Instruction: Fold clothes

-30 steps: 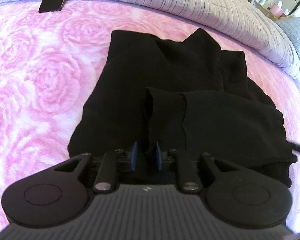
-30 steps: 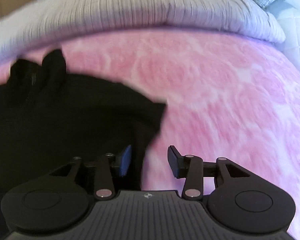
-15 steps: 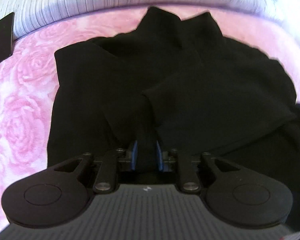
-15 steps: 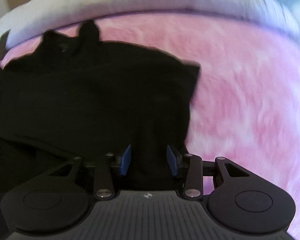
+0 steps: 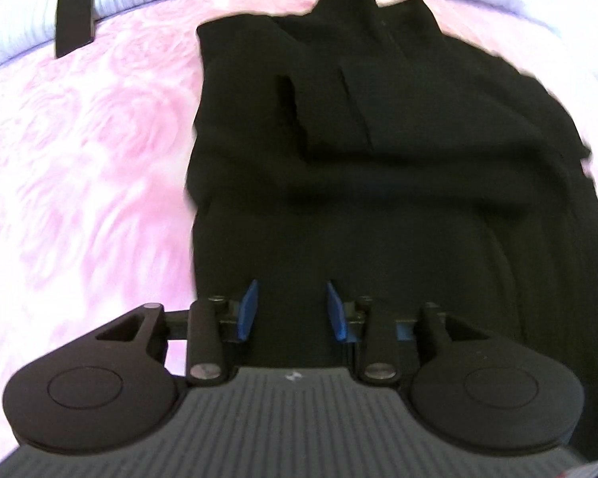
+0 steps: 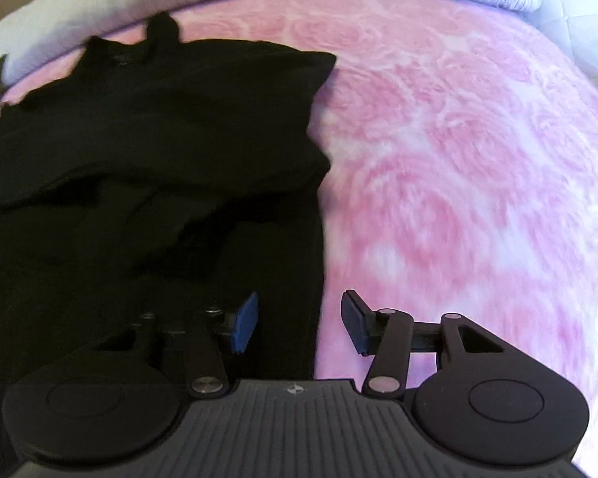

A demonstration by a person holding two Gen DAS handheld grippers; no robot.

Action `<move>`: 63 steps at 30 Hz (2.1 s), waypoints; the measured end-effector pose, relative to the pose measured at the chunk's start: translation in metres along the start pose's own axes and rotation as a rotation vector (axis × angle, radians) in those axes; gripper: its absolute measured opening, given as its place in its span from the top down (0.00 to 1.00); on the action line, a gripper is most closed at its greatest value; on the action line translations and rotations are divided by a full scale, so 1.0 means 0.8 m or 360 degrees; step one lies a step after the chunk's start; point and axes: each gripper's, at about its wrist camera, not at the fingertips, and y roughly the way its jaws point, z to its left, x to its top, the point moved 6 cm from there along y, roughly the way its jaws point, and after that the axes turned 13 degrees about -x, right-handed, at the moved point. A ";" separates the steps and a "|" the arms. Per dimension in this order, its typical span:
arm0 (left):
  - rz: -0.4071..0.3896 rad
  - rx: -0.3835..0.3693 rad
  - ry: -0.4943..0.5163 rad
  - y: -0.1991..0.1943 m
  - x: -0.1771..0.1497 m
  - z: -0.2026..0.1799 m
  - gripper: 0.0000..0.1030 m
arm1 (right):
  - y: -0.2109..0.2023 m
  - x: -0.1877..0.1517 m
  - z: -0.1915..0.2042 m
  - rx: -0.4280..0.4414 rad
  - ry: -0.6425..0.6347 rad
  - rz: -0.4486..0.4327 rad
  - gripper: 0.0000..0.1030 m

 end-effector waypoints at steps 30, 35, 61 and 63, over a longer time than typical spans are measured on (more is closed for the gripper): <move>0.0119 0.0404 0.1745 -0.048 -0.283 -0.181 0.29 | -0.213 -0.347 0.225 0.0121 -0.1510 -0.0638 0.33; 0.0027 0.0471 0.1810 -0.041 -0.283 -0.169 0.27 | -0.206 -0.356 0.239 -0.0027 -0.1605 -0.0846 0.33; 0.0148 0.0356 0.1896 -0.129 -0.284 -0.157 0.94 | -0.220 -0.308 0.186 -0.0254 -0.1923 -0.0838 0.97; 0.0202 0.0295 0.1902 -0.148 -0.303 -0.169 0.94 | -0.236 -0.311 0.180 -0.0213 -0.1945 -0.0805 0.97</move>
